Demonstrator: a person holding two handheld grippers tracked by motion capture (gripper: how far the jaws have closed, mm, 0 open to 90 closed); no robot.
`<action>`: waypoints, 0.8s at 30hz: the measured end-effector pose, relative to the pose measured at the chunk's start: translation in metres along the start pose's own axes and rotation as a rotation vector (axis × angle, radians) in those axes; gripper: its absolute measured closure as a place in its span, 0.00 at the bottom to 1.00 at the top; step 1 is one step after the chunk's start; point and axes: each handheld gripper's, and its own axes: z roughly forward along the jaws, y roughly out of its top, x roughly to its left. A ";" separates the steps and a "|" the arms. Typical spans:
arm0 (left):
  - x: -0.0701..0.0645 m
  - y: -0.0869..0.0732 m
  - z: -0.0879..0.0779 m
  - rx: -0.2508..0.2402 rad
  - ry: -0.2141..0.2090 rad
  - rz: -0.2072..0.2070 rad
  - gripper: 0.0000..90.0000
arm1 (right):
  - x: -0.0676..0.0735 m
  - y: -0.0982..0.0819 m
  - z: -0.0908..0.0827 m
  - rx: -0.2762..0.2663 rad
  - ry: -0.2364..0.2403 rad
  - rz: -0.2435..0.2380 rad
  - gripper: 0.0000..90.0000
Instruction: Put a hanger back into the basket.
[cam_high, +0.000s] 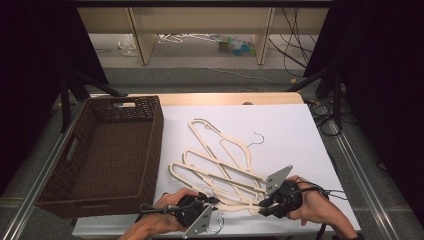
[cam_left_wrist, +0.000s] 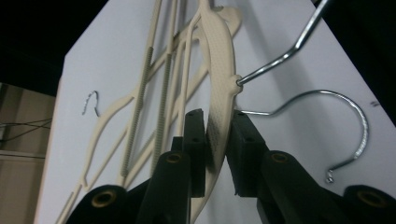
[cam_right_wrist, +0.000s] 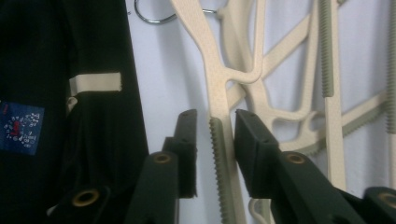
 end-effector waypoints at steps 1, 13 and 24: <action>0.003 0.002 -0.001 -0.006 0.008 0.003 0.89 | 0.000 0.000 -0.003 -0.007 -0.012 0.006 0.72; 0.038 0.017 -0.011 -0.018 0.068 -0.042 0.95 | 0.005 0.009 -0.050 -0.266 -0.317 0.097 0.46; 0.071 0.013 -0.029 -0.044 0.106 -0.175 0.95 | 0.020 0.014 -0.069 -0.376 -0.354 0.068 0.44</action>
